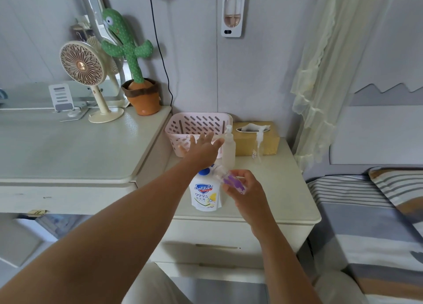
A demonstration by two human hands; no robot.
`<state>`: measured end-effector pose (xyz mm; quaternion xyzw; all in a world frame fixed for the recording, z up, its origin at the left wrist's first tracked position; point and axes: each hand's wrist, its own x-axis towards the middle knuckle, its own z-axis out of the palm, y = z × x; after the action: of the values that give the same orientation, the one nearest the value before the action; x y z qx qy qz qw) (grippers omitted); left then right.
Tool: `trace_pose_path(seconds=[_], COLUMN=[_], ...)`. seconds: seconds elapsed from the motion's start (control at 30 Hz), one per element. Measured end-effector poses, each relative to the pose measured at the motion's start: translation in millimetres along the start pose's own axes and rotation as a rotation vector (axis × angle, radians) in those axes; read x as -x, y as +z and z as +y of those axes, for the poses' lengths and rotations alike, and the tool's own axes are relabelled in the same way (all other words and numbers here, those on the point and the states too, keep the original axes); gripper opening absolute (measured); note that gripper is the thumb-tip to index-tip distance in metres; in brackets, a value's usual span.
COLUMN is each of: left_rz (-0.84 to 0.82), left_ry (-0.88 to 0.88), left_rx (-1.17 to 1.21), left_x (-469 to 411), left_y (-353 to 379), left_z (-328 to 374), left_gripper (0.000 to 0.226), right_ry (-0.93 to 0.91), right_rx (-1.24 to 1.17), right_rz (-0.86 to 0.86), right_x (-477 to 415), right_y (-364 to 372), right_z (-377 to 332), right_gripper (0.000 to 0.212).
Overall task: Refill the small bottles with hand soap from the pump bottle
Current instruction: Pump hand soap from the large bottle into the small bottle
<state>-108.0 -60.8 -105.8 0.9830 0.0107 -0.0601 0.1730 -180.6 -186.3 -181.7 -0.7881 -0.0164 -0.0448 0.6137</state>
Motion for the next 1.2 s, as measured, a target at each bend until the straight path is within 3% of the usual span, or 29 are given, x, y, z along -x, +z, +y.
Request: trace_pose_path(seconds=[0.3, 0.67, 0.97, 1.2], left_rz=[0.011, -0.012, -0.022, -0.004], left_ry=[-0.001, 0.032, -0.006, 0.063], left_rx=[0.016, -0.155, -0.049, -0.061], left_x=[-1.6, 8.5, 1.6, -2.5], left_y=[-3.1, -18.6, -0.4, -11.9], left_z=[-2.0, 10.4, -1.5, 4.7], left_gripper=[0.047, 0.046, 0.047, 0.044], right_ry=[-0.005, 0.007, 0.038, 0.004], right_rx=[-0.014, -0.012, -0.039, -0.022], right_rz=[-0.002, 0.002, 0.003, 0.012], right_x=[-0.1, 0.0, 4.6, 1.8], right_y=[1.5, 1.6, 4.4, 1.2], right_z=[-3.0, -8.2, 2.6, -6.3], right_gripper=[0.032, 0.032, 0.03, 0.033])
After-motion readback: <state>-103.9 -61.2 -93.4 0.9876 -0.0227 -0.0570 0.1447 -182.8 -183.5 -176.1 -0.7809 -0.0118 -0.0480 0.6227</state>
